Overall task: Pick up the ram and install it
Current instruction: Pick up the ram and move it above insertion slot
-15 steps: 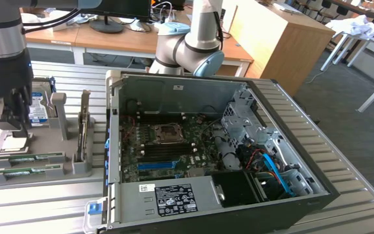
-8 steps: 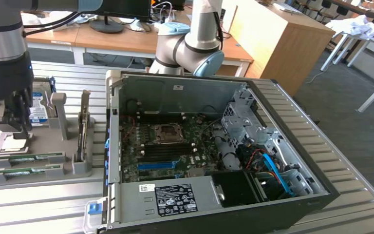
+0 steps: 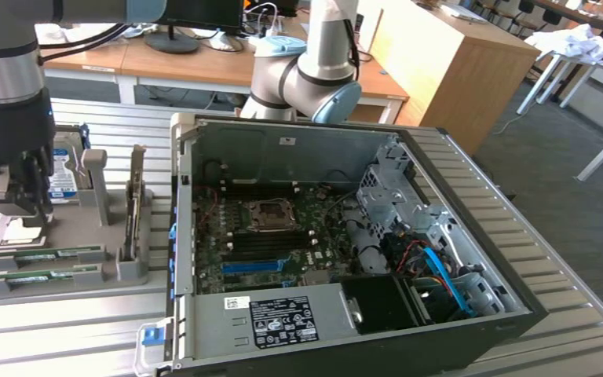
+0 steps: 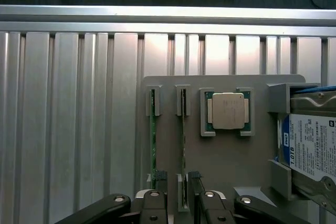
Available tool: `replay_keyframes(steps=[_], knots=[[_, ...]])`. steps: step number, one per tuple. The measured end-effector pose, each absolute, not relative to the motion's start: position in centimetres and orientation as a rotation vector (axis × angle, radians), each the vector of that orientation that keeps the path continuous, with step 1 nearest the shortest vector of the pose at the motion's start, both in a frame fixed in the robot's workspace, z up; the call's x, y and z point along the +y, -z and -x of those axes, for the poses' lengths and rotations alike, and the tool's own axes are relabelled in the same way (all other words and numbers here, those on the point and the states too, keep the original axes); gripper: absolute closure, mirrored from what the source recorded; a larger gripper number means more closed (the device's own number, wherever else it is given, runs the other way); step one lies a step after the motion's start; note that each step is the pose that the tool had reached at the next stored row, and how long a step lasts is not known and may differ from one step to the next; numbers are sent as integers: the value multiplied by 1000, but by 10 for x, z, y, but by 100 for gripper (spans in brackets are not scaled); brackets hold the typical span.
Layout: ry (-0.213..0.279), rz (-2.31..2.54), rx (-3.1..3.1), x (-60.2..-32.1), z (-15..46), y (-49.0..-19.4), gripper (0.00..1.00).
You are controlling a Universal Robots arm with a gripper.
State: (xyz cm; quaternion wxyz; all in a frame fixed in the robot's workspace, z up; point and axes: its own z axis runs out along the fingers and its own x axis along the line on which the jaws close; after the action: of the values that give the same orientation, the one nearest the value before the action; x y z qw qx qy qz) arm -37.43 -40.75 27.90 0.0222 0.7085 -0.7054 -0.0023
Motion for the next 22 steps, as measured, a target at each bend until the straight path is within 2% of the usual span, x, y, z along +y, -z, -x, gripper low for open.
replay_keyframes(steps=[22], knots=[[7, -2195, -2185, -407, 374, -266, 70]])
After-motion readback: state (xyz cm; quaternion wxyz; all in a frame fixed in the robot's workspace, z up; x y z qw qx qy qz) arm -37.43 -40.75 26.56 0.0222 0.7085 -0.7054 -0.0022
